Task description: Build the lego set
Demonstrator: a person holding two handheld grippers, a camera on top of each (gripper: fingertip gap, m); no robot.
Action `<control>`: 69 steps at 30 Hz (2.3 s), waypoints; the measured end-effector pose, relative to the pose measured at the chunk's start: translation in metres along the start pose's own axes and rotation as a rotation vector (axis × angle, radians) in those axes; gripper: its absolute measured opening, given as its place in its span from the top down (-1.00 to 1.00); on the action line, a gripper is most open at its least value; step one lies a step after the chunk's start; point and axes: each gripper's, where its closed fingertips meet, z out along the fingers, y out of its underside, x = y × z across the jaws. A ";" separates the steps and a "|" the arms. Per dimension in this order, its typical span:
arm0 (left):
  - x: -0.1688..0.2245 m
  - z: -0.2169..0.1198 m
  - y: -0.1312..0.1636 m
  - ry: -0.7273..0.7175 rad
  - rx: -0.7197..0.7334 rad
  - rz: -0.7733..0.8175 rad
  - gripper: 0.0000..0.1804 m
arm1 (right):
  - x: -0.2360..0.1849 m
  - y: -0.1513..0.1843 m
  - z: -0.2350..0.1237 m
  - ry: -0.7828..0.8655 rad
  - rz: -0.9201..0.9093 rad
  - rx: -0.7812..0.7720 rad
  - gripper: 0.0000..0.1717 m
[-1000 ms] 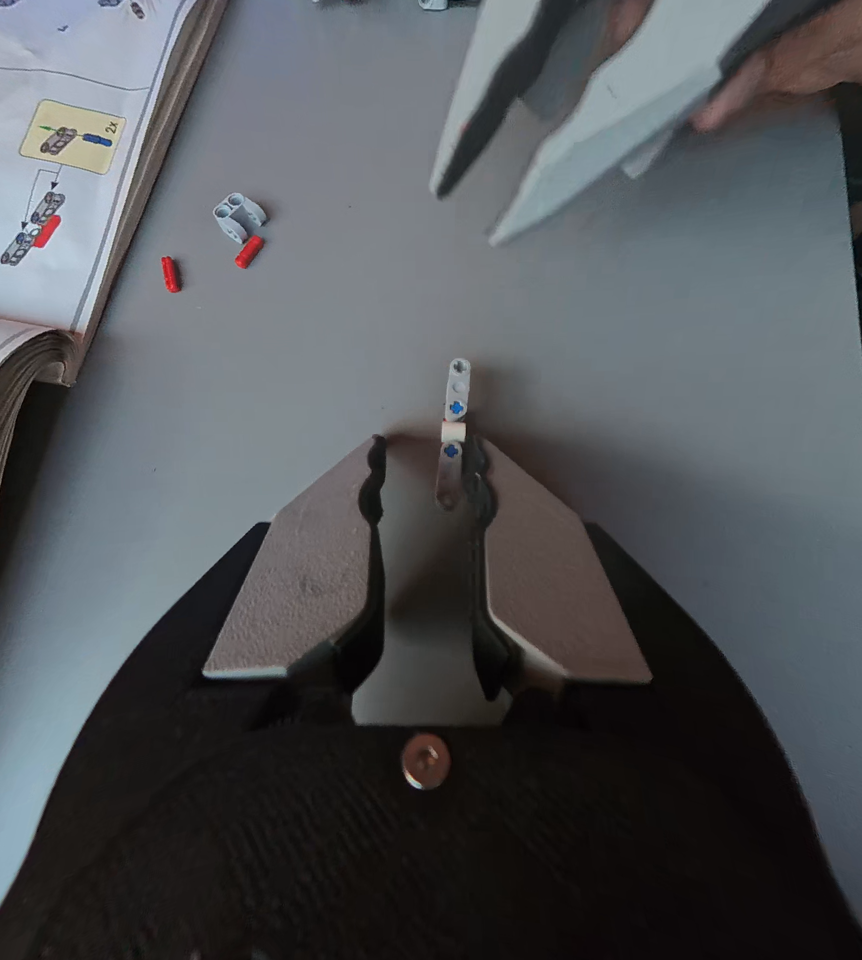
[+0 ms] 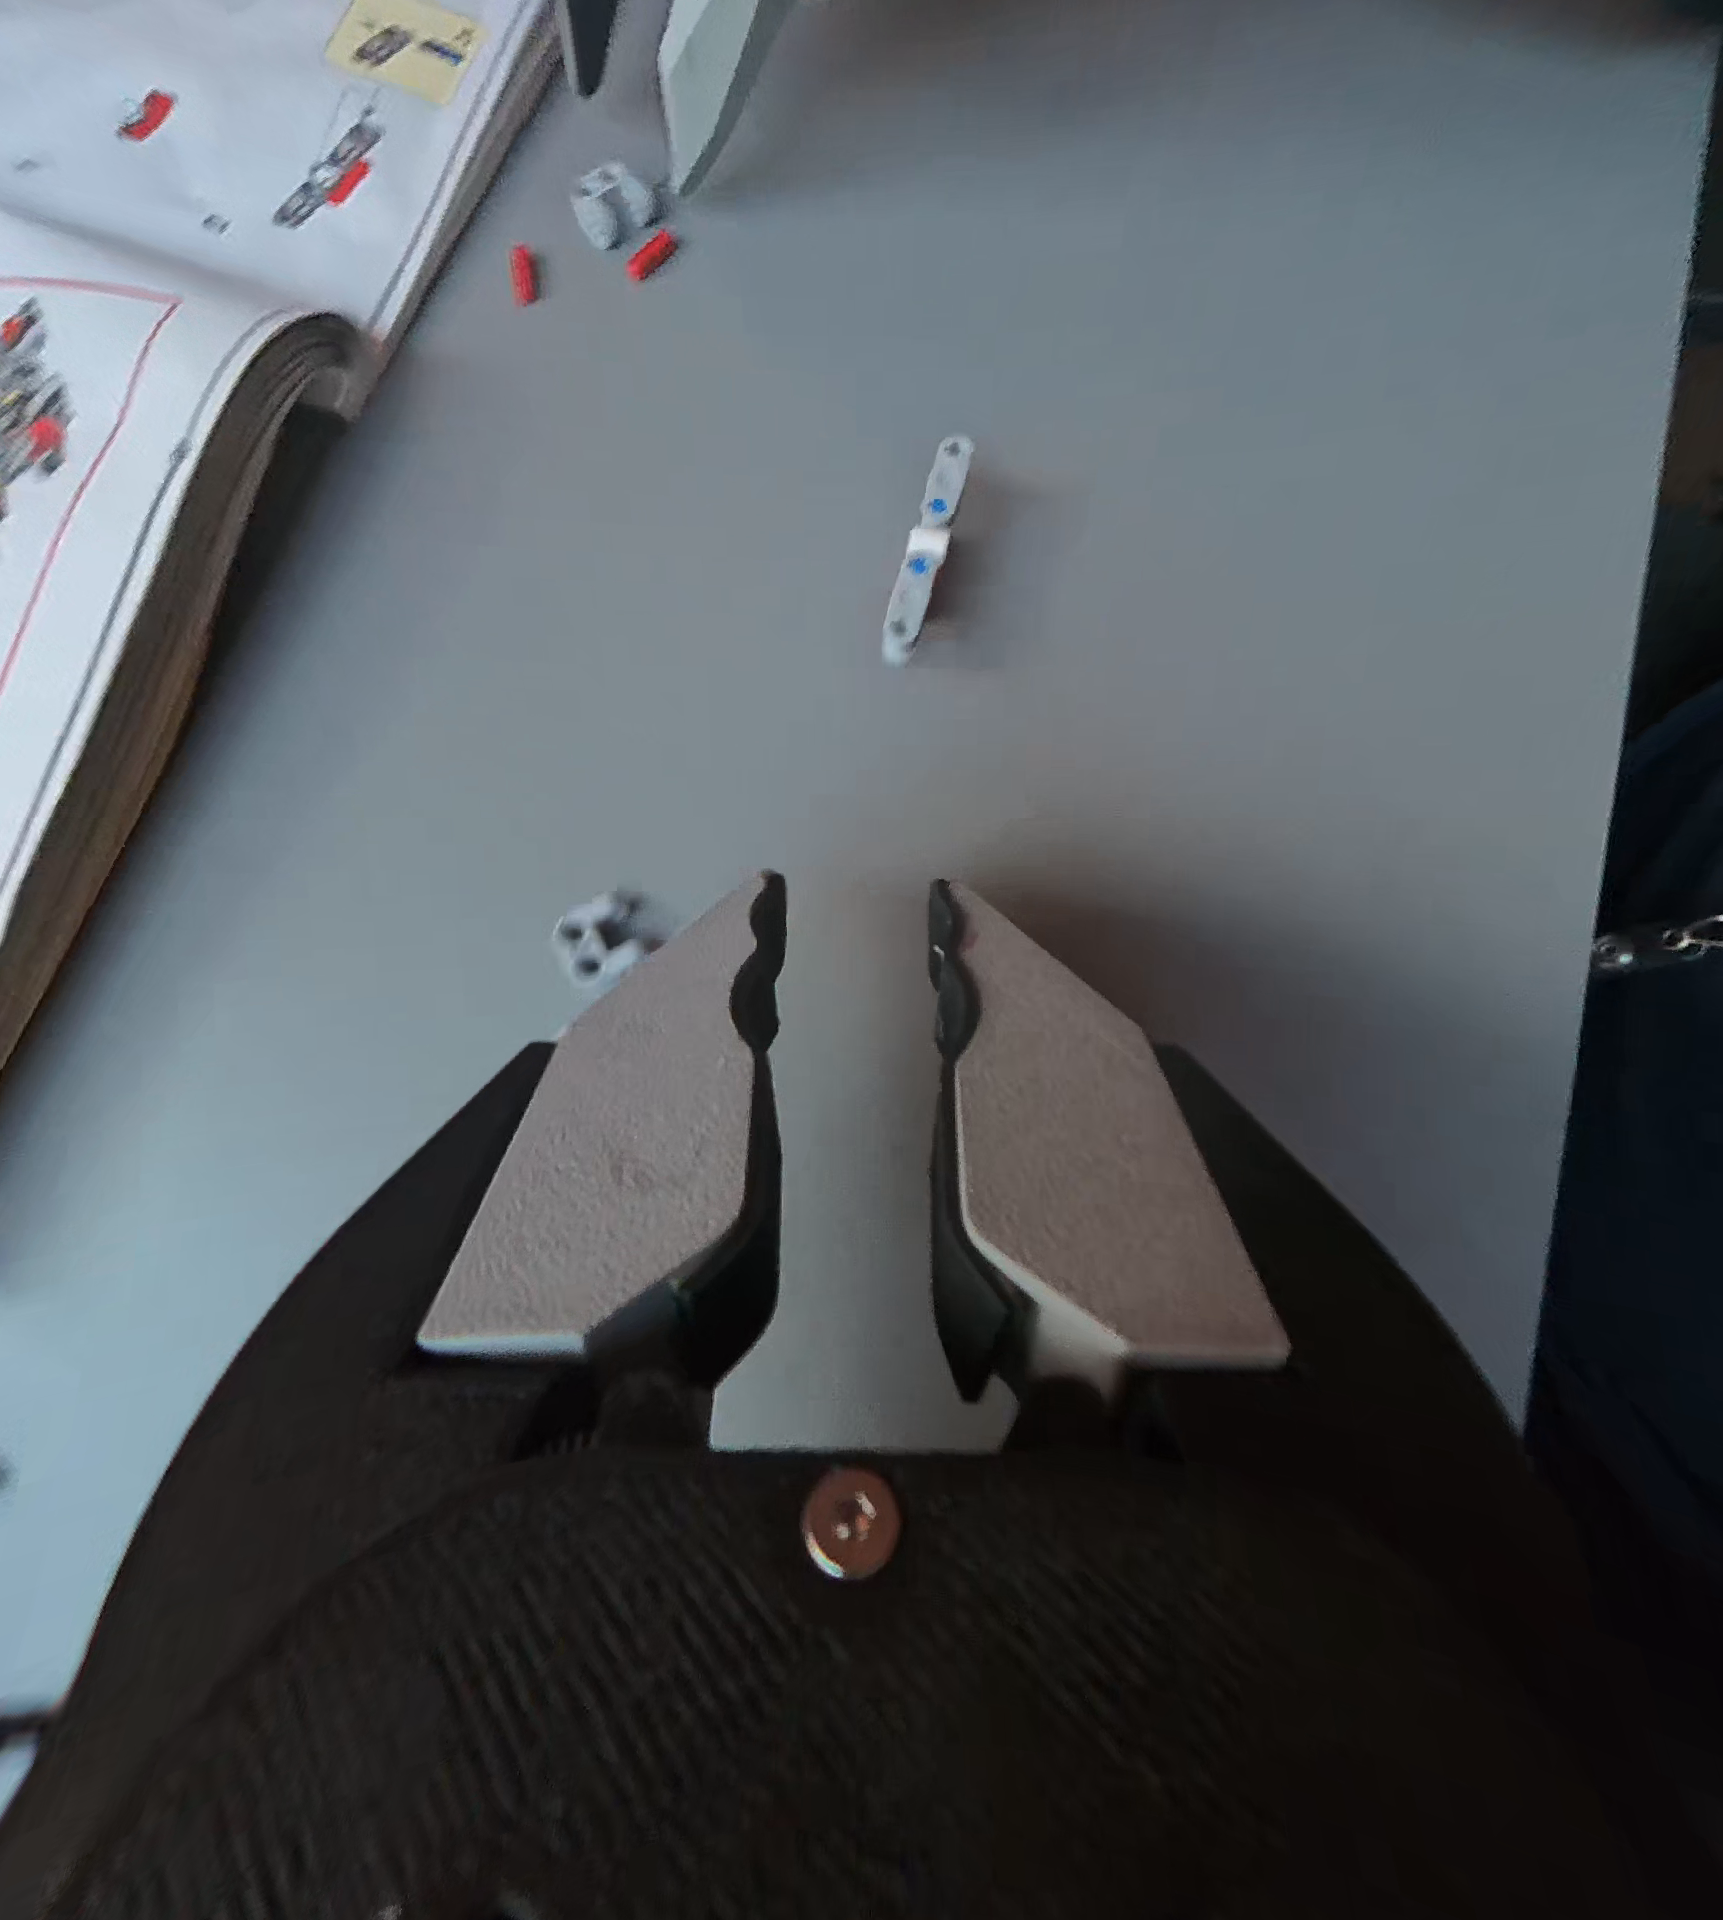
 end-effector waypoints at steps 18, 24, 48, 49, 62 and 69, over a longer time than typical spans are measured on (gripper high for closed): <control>0.021 0.004 -0.022 -0.072 0.070 -0.016 0.83 | -0.046 -0.019 -0.025 -0.078 0.118 0.237 0.93; 0.036 0.036 -0.065 -0.048 0.116 -0.035 0.83 | -0.101 -0.017 -0.042 -0.165 0.141 0.474 0.93; 0.050 0.057 -0.116 -0.196 0.292 -0.042 0.90 | -0.128 -0.037 -0.082 -0.072 0.159 0.821 0.94; 0.049 0.057 -0.116 -0.196 0.296 -0.041 0.91 | -0.127 -0.037 -0.082 -0.066 0.160 0.819 0.94; 0.073 0.037 -0.114 0.063 0.329 0.271 0.94 | -0.154 -0.040 -0.099 -0.293 0.020 0.869 0.90; 0.082 0.035 -0.109 0.236 0.347 0.281 0.94 | -0.163 -0.039 -0.099 -0.312 -0.056 0.868 0.92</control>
